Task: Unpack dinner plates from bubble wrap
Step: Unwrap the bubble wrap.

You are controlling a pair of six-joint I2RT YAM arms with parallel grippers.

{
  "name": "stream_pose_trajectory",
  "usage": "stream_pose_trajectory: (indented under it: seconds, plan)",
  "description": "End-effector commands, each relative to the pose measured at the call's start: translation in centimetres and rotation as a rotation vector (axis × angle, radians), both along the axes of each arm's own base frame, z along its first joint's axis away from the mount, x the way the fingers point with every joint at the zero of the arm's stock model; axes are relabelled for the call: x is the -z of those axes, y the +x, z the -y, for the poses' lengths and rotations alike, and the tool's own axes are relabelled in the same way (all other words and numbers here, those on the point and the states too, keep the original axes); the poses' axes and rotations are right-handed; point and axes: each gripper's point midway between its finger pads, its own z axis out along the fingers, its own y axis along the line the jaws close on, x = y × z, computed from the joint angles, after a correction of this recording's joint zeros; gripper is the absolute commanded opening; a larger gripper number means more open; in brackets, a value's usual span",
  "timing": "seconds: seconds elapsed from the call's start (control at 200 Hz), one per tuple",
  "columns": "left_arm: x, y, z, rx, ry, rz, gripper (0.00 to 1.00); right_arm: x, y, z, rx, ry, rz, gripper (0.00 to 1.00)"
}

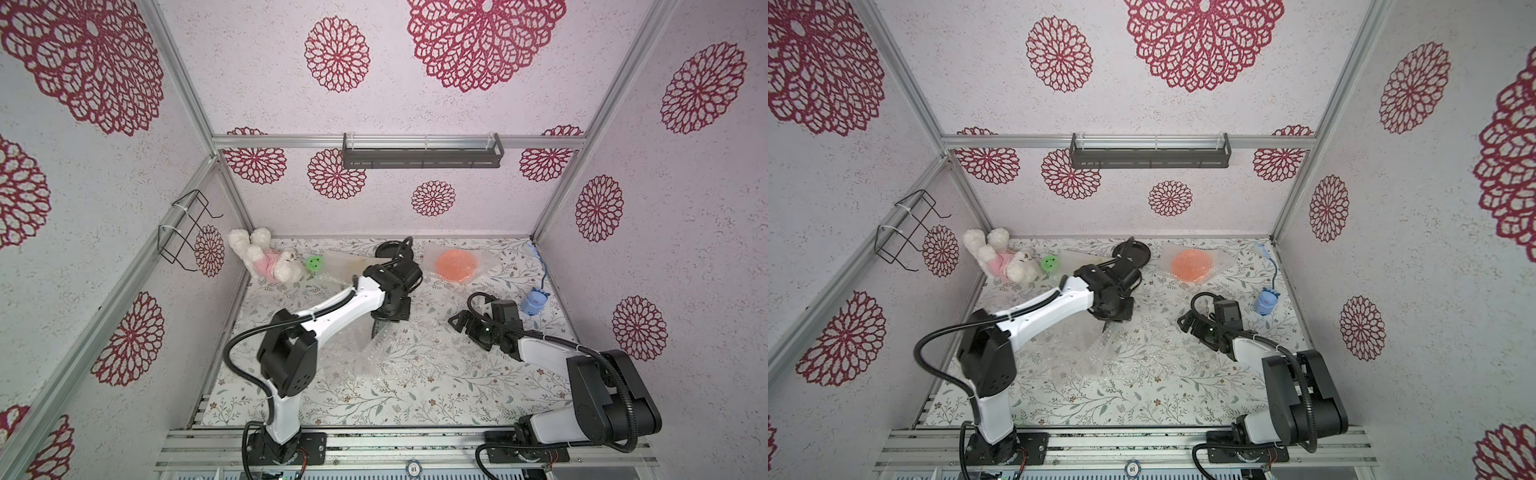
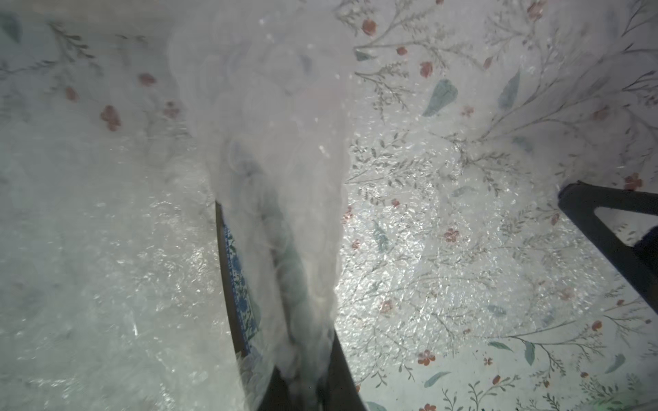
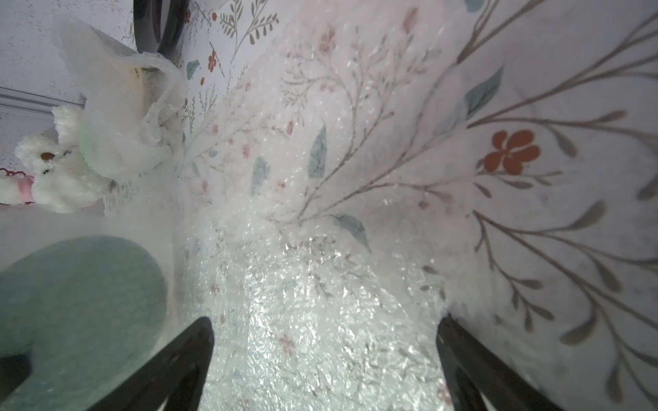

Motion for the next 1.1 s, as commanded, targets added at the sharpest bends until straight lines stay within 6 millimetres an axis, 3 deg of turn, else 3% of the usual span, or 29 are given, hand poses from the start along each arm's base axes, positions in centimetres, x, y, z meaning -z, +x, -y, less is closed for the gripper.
stream_pose_trajectory:
  seconds: [0.0,0.165,0.3,0.385,0.56,0.65,0.756,0.901,0.966,0.996,1.096]
  plan:
    - [2.2,0.6,2.3,-0.005,0.040,0.001,0.00,3.0,-2.3,1.7,0.018,-0.080,-0.135,0.99]
    - [5.7,-0.3,5.3,0.024,0.061,-0.047,0.00,2.1,-2.3,2.3,0.021,-0.099,-0.109,0.99]
    - [7.3,-1.3,7.5,0.042,0.017,-0.083,0.23,1.4,-2.3,2.7,0.022,-0.115,-0.089,0.99]
    - [7.9,-1.5,8.2,0.053,0.016,-0.082,0.31,1.1,-2.2,2.9,0.027,-0.113,-0.083,0.99]
    - [10.4,-2.1,9.6,0.044,-0.001,-0.128,0.28,0.9,-2.2,3.3,0.036,-0.101,-0.081,0.99]
    - [10.2,-2.4,10.6,0.055,-0.031,-0.130,0.32,0.5,-2.2,3.5,0.040,-0.107,-0.070,0.99]
    - [7.1,-2.3,12.3,0.076,-0.149,-0.097,0.49,-0.1,-2.1,4.0,0.043,-0.138,-0.053,0.99]
    - [-0.9,-2.4,12.6,0.114,-0.331,0.014,0.73,-1.8,-1.4,4.5,0.041,-0.179,-0.010,0.99]
    - [-3.9,-2.5,11.8,0.122,-0.407,0.056,0.82,-2.9,-1.2,4.6,0.036,-0.194,0.021,0.99]
    - [-6.4,-2.7,10.9,0.118,-0.452,0.090,0.85,-3.3,-1.1,4.6,0.034,-0.200,0.034,0.99]
    - [-9.0,-3.2,7.8,0.082,-0.533,0.119,0.90,-5.1,-0.9,4.0,-0.001,-0.231,0.083,0.98]
